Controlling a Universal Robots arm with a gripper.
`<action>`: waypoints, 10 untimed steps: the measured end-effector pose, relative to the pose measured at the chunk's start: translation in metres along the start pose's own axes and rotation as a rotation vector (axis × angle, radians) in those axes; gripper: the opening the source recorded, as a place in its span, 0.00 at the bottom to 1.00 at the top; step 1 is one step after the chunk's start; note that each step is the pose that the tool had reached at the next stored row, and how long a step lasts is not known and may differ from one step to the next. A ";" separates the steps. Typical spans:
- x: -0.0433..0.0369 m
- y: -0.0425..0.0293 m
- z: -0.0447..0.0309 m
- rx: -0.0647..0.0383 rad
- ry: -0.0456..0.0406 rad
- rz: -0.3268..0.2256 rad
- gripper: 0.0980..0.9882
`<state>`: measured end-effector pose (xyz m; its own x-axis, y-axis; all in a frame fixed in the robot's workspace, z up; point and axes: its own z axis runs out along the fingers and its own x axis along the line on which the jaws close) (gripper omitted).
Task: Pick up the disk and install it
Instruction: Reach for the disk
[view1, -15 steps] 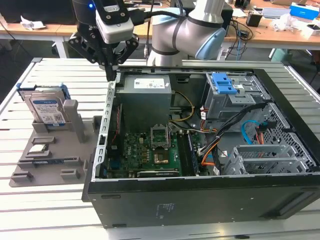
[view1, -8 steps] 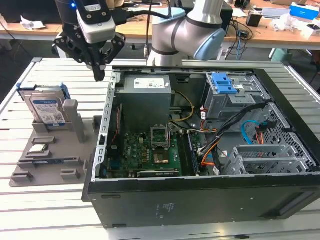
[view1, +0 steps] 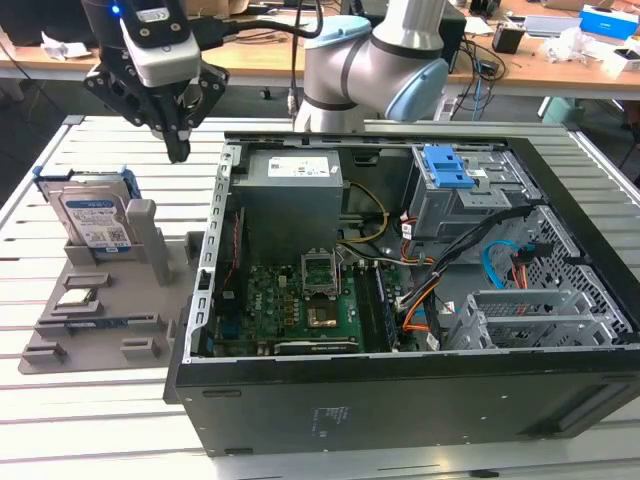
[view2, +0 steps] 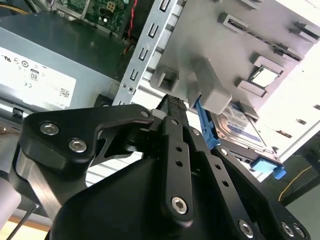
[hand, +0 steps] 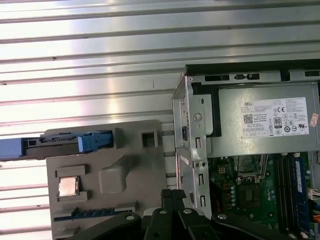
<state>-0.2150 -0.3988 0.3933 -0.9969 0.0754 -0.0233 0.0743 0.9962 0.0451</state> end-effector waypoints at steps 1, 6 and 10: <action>0.0020 -0.0002 -0.0001 0.000 0.0000 0.000 0.01; 0.0120 -0.0009 -0.0003 0.000 0.0000 0.000 0.01; 0.0225 -0.0017 -0.0006 0.000 0.0000 0.000 0.01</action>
<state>-0.2376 -0.3988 0.3932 -0.9969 0.0754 -0.0234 0.0743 0.9962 0.0451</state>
